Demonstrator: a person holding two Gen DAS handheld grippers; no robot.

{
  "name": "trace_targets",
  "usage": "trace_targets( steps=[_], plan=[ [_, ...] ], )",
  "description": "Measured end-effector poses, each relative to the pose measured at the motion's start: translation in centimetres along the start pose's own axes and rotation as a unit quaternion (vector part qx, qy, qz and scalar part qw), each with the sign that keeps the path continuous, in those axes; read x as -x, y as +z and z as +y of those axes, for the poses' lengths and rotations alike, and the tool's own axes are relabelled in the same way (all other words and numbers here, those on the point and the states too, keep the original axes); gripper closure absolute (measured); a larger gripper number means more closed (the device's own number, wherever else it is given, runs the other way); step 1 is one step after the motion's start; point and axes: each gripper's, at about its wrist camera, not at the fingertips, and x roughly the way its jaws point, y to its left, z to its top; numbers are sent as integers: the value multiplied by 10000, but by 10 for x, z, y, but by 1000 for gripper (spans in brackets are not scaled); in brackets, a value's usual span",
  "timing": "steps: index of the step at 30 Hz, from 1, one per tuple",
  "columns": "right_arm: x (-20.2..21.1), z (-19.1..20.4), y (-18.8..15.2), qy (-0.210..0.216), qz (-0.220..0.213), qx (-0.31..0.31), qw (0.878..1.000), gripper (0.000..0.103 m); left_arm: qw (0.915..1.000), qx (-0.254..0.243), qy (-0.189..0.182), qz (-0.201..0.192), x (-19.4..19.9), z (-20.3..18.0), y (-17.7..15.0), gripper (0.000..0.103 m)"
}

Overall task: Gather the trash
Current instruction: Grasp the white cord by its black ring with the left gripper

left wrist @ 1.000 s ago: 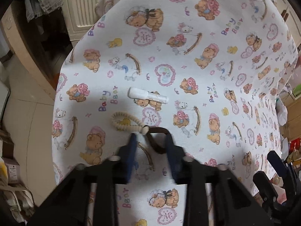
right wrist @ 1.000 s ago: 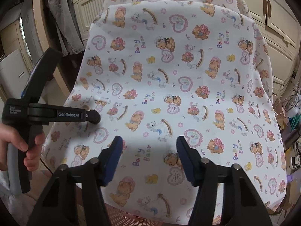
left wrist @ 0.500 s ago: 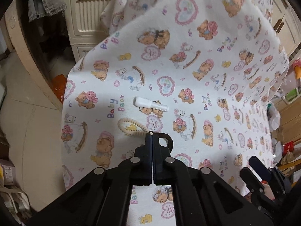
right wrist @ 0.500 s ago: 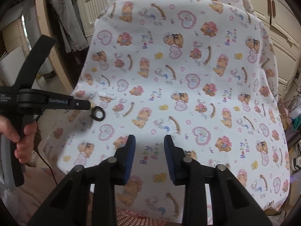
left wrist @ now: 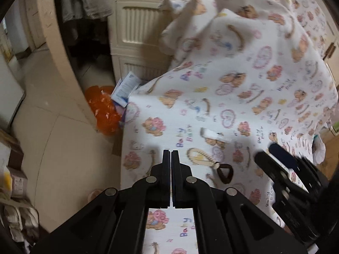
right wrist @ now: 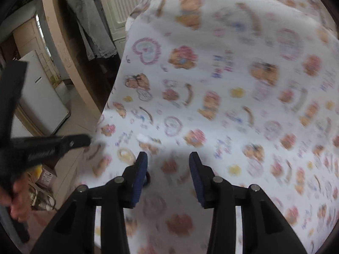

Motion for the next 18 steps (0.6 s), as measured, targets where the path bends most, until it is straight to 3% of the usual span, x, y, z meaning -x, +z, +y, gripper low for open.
trace_targets(
  steps=[4, 11, 13, 15, 18],
  plan=[
    [-39, 14, 12, 218, 347, 418, 9983, 64, 9999, 53, 140, 86, -3, 7, 1, 103],
    [-75, 31, 12, -68, 674, 1067, 9920, 64, 9999, 22, 129, 12, 0, 9, 6, 100],
    [-73, 31, 11, -55, 582, 1006, 9932, 86, 9999, 16, 135, 27, -1, 7, 6, 99],
    [-72, 26, 11, -61, 589, 859, 9945, 93, 9999, -4, 108, 39, -1, 5, 5, 99],
    [-61, 16, 6, -121, 473, 625, 9969, 95, 9999, -68, 94, 44, 0, 0, 3, 99]
  ],
)
